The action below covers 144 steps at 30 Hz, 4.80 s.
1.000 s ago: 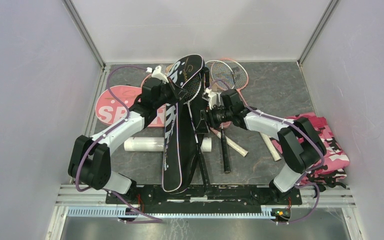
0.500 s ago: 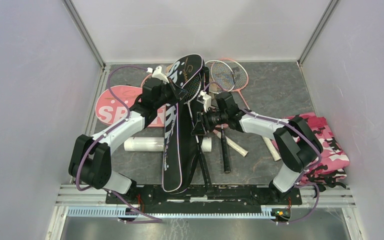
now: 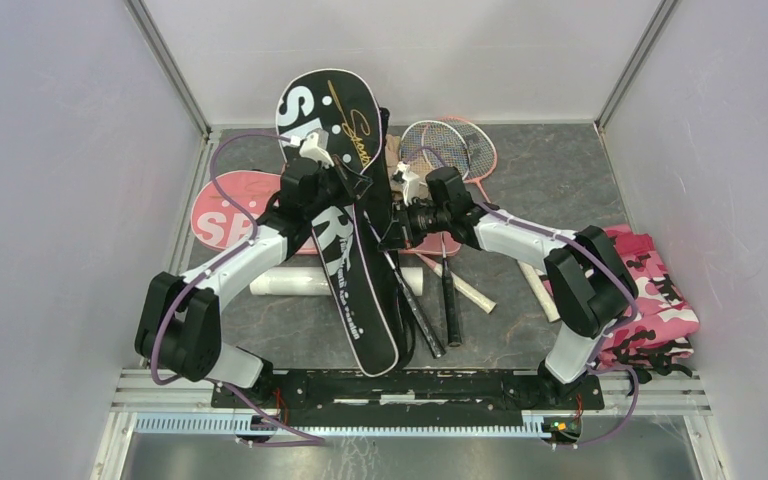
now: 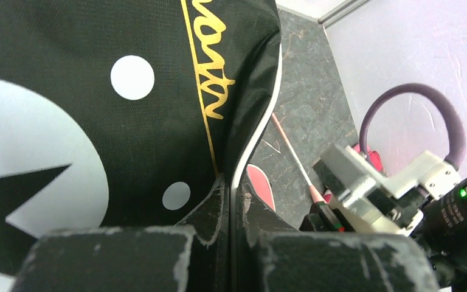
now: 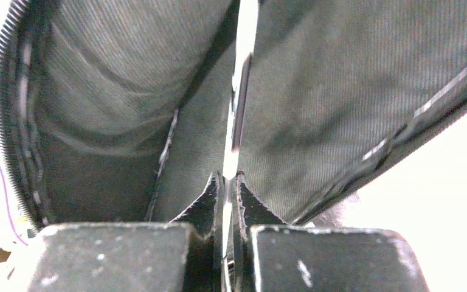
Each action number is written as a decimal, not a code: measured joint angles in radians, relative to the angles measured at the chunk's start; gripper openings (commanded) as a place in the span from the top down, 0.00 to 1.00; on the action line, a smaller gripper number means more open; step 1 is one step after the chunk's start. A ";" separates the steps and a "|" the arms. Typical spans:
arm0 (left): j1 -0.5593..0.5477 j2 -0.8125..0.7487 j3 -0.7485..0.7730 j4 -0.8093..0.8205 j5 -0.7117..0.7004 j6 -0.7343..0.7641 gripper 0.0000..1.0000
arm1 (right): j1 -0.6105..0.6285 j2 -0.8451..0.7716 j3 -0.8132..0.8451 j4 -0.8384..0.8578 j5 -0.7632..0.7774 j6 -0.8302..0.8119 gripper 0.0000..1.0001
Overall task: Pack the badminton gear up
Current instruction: Place the racket in the racket bag.
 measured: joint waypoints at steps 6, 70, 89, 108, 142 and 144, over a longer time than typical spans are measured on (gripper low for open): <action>0.000 -0.016 -0.033 0.038 0.006 0.000 0.98 | -0.012 0.000 0.047 -0.007 0.002 0.039 1.00; -0.059 0.047 -0.046 0.083 -0.049 -0.132 0.98 | -0.030 0.246 0.179 0.198 -0.084 0.454 0.53; -0.035 0.047 -0.045 0.077 0.007 -0.141 0.98 | -0.041 0.208 0.242 -0.124 0.003 0.079 0.32; -0.034 0.047 -0.045 0.058 0.012 -0.146 0.98 | 0.014 0.092 0.053 0.091 -0.079 0.128 0.54; 0.010 0.047 -0.045 0.048 0.061 -0.309 0.98 | 0.029 0.201 0.038 0.272 -0.014 0.243 0.74; 0.011 0.047 -0.045 0.048 0.060 -0.318 0.98 | 0.029 0.212 0.047 0.280 -0.018 0.252 0.75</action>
